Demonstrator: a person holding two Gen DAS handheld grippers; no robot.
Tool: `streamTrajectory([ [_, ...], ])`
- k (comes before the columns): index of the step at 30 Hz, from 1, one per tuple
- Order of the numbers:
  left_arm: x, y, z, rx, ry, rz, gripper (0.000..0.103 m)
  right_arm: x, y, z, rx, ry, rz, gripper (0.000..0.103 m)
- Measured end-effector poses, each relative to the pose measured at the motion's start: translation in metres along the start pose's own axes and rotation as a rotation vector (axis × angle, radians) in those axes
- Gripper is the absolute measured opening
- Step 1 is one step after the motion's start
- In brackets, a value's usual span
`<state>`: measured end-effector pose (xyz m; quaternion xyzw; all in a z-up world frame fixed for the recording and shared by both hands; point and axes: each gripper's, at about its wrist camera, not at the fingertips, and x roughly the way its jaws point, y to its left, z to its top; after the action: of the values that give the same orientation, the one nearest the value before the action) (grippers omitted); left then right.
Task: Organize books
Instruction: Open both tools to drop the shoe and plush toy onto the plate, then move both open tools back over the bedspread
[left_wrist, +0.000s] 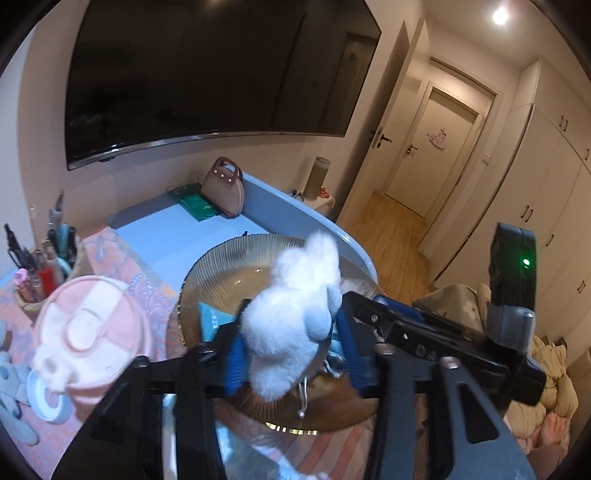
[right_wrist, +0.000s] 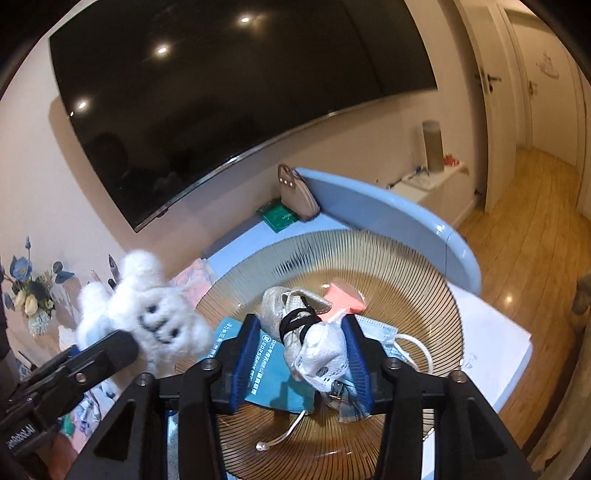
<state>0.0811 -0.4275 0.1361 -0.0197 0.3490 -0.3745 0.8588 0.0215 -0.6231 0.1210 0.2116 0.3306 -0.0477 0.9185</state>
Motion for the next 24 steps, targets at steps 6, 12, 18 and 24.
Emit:
streamTrajectory([
  [6,-0.009,-0.005,-0.008,0.031,-0.008,0.001,0.075,-0.003,-0.011,-0.006,0.035,0.008,0.002,0.058],
  [12,-0.05,0.004,-0.016,0.025,-0.04,0.016,0.075,-0.018,0.006,-0.013,0.019,0.008,0.029,0.058],
  [18,-0.116,0.037,-0.034,-0.045,-0.105,0.06,0.075,-0.039,0.062,-0.025,-0.088,-0.001,0.078,0.058],
  [24,-0.189,0.084,-0.07,-0.126,-0.173,0.156,0.075,-0.059,0.137,-0.045,-0.24,-0.009,0.127,0.06],
])
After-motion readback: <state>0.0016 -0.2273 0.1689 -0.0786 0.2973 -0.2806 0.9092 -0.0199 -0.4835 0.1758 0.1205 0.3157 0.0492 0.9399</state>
